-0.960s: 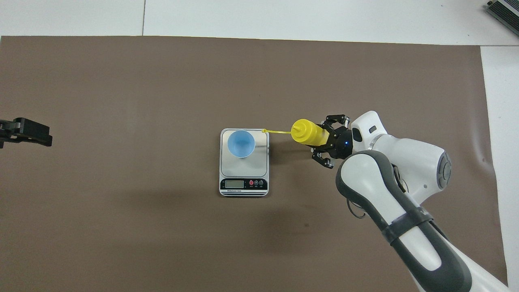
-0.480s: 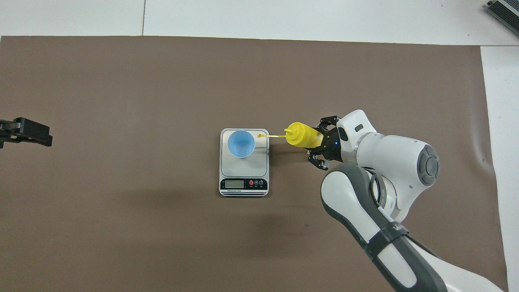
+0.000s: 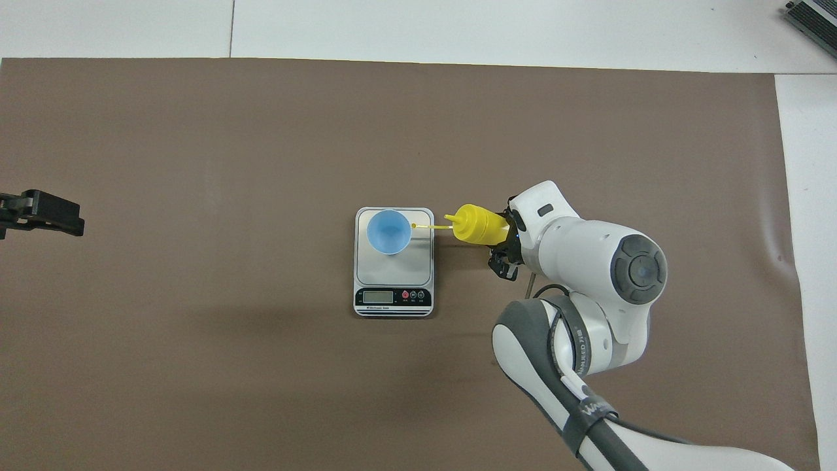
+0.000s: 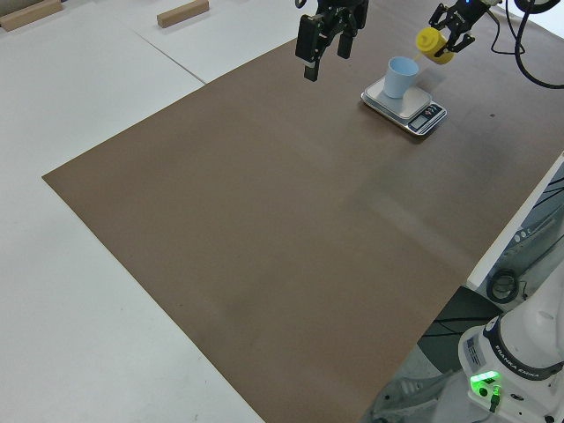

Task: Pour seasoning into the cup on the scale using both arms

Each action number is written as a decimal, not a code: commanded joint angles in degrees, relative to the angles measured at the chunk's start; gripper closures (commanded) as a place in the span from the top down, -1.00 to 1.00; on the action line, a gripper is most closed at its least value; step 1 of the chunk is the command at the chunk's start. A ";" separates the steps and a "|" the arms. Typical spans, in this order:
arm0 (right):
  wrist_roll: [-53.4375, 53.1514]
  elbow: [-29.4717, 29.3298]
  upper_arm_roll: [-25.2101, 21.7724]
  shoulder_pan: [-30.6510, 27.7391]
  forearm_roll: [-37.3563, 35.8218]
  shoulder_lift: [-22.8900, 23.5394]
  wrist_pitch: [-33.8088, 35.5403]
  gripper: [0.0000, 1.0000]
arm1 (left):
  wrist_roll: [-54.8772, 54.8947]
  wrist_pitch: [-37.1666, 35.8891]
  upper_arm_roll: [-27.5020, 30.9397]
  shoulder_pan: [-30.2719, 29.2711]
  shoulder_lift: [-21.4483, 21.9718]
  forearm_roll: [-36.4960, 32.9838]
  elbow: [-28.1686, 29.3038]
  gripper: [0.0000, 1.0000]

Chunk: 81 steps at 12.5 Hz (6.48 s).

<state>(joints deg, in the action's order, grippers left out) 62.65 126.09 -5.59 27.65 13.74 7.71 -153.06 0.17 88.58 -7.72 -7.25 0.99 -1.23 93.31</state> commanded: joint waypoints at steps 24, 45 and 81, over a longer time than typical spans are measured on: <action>-33.46 -11.22 0.93 10.04 -40.88 -1.39 27.37 -0.40 | -0.09 -0.25 -0.28 -0.48 1.03 -1.05 0.65 1.00; -52.19 -17.28 2.17 20.77 -64.54 5.82 39.77 -0.45 | -0.09 -0.25 -0.28 -0.48 1.03 -1.05 0.65 1.00; -39.46 -11.39 2.17 3.65 -43.64 -0.15 20.35 -0.45 | -0.09 -0.25 -0.28 -0.48 1.03 -1.05 0.73 1.00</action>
<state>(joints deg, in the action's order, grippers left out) 18.65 112.32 -3.94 33.89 -33.67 10.30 -130.29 0.17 88.58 -7.72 -7.25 0.99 -1.23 93.31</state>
